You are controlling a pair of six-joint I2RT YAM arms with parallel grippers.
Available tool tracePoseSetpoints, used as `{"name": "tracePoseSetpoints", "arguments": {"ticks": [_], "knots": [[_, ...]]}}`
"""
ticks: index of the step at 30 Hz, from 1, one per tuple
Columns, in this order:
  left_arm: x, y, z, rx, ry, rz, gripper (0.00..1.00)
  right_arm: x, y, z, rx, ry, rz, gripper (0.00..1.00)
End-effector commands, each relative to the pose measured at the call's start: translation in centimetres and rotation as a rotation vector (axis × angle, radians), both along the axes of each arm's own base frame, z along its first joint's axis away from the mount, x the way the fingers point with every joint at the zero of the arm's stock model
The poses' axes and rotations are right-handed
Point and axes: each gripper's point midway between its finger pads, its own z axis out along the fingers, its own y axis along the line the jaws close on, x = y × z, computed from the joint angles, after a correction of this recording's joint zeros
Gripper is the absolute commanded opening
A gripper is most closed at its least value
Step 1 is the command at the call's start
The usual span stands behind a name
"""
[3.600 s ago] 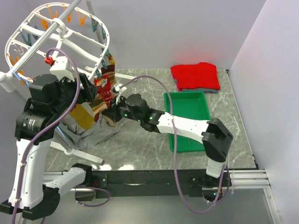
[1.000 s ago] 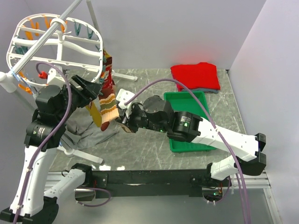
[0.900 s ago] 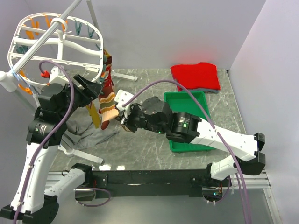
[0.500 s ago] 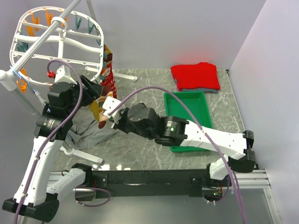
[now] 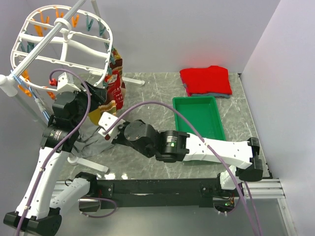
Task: Remove the socks clipped to the hanger
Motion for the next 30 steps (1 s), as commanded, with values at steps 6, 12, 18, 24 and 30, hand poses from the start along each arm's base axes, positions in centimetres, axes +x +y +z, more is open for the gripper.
{"name": "tracePoseSetpoints", "arguments": {"ticks": [6,12,18,24,30], "knots": [[0.5,1.4,2.0,-0.017,-0.093,0.090,0.66,-0.3,1.1,2.9,0.051,-0.116,-0.070,0.00],[0.6,1.8,1.8,0.019,-0.102,0.097,0.52,-1.0,0.9,3.9,0.088,-0.116,-0.044,0.00],[0.4,2.1,2.0,0.029,-0.125,0.104,0.30,-1.1,0.9,3.7,0.085,-0.114,-0.044,0.00],[0.3,2.2,2.1,0.032,-0.127,0.109,0.01,-1.0,0.6,3.2,0.079,-0.110,-0.051,0.00],[0.2,1.5,2.4,0.021,-0.144,0.070,0.01,-0.9,0.3,2.6,0.077,-0.109,-0.065,0.00]]}}
